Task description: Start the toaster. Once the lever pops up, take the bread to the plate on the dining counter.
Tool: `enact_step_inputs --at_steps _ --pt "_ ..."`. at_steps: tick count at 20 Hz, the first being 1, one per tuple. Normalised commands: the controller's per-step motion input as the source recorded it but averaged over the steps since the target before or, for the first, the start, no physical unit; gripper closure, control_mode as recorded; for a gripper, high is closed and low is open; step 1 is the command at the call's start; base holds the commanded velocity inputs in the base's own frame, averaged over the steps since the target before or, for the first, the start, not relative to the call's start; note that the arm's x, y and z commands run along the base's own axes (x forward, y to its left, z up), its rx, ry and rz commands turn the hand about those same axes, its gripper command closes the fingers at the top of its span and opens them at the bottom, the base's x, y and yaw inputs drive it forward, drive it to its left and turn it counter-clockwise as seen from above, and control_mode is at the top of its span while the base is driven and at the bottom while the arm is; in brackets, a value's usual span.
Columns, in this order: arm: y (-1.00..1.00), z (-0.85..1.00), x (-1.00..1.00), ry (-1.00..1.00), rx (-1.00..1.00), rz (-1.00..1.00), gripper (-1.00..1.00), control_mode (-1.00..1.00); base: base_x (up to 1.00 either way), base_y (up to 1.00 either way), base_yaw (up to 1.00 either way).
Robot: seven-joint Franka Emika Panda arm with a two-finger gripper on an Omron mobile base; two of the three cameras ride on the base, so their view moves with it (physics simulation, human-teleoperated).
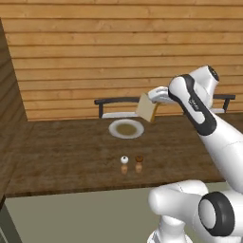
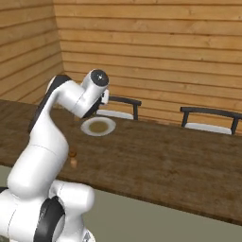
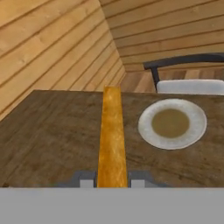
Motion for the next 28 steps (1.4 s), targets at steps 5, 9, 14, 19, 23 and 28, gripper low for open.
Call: enact_step_inputs --at_steps 5,9,14,19,23,28 --pt "0.00 -0.30 0.21 0.11 -0.02 0.03 1.00 -1.00 0.00 0.00 0.00" --pt "0.00 -0.60 0.04 0.00 -0.09 0.08 1.00 -1.00 0.00 0.00 0.00" --pt "0.06 -0.47 0.24 -0.02 -0.08 0.08 1.00 -1.00 0.00 0.00 0.00" --pt "0.11 -0.03 0.54 -0.04 -0.01 0.01 1.00 -1.00 0.00 0.00 0.00" --pt "0.00 -0.14 0.48 0.00 0.00 0.01 1.00 -1.00 0.00 0.00 0.00" --pt "0.01 -0.31 0.40 0.00 0.00 0.04 1.00 -1.00 0.00 0.00 0.00"
